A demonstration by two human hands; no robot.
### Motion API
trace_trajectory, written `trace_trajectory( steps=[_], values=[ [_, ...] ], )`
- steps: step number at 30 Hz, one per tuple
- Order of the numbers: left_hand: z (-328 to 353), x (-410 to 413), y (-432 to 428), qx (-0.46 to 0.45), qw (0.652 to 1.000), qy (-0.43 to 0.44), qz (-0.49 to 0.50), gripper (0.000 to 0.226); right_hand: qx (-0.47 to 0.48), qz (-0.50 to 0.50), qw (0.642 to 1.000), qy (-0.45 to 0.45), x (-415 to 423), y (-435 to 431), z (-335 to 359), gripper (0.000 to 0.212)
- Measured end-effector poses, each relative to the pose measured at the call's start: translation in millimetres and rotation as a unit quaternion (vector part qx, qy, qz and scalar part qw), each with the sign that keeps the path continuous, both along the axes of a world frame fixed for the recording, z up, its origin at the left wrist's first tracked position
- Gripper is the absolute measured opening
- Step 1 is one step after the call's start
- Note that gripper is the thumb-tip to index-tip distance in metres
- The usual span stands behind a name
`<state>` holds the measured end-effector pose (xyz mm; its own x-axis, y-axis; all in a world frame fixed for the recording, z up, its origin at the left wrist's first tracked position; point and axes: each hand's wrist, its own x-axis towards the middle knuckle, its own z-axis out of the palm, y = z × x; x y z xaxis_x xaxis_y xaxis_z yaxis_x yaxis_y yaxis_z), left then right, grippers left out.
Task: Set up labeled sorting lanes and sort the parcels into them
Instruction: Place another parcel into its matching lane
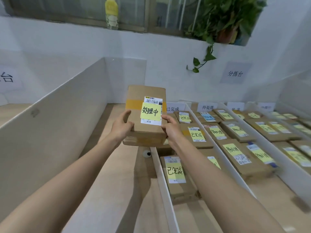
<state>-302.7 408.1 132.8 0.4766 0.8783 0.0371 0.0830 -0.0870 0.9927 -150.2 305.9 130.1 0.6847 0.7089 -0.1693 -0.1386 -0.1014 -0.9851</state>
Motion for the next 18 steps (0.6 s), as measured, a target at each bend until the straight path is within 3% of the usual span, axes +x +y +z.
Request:
trace_trajectory(
  steps=[18],
  values=[
    [78, 128, -224, 0.095, 0.97, -0.009, -0.223, 0.055, 0.045, -0.22, 0.973, -0.049, 78, -265, 70, 0.038]
  ],
)
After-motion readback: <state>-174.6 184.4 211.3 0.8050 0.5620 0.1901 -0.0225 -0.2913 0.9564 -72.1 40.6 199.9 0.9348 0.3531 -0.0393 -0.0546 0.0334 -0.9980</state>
